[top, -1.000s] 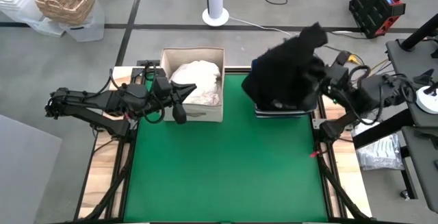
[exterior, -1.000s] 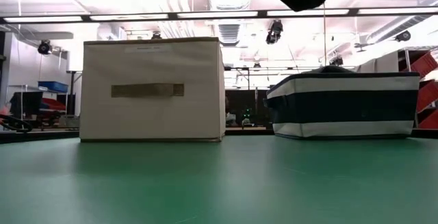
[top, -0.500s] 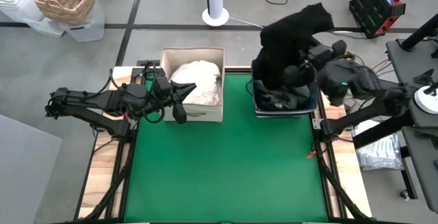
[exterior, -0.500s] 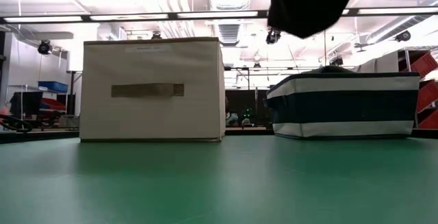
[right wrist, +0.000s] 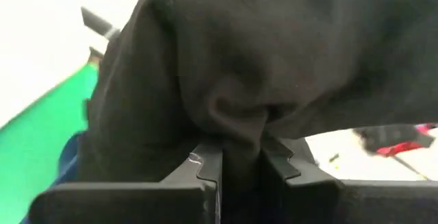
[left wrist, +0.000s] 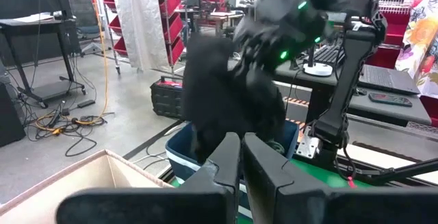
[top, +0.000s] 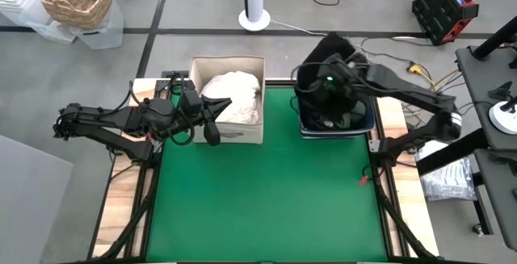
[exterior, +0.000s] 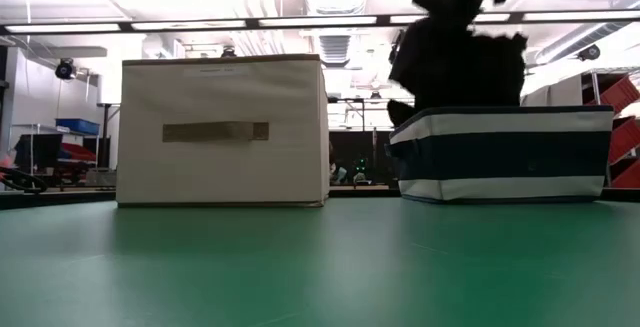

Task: Sort clothes
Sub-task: Put the black shirt into the blue laundry bin

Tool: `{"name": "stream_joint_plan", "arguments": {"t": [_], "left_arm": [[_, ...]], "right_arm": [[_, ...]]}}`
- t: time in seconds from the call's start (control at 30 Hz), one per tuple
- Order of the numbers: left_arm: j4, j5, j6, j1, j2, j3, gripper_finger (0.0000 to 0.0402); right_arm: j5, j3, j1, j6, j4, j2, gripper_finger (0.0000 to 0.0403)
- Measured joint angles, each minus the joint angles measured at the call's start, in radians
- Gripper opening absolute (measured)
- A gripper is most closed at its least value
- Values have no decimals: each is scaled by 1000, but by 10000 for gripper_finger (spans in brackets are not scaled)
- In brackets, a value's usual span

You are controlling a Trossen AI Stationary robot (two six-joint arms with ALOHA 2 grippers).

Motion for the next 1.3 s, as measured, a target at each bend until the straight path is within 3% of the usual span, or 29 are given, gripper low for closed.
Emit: {"name": "stream_joint_plan", "arguments": {"t": [0.3,0.53,0.77,0.97,1.3], "left_arm": [[-4,0,0,0,0,0,0],[-27,0,0,0,0,0,0],[-38,0,0,0,0,0,0],[-47,0,0,0,0,0,0],[-50,0,0,0,0,0,0]], "right_arm": [[-229,-36,-117,-18,4,152,37],[-338,-38,-194,12,-8,212,37],[-353,-56,-229,60,-22,221,37],[-339,-186,-229,89,1,220,37],[-345,-460,-241,72,279,216,37]]}}
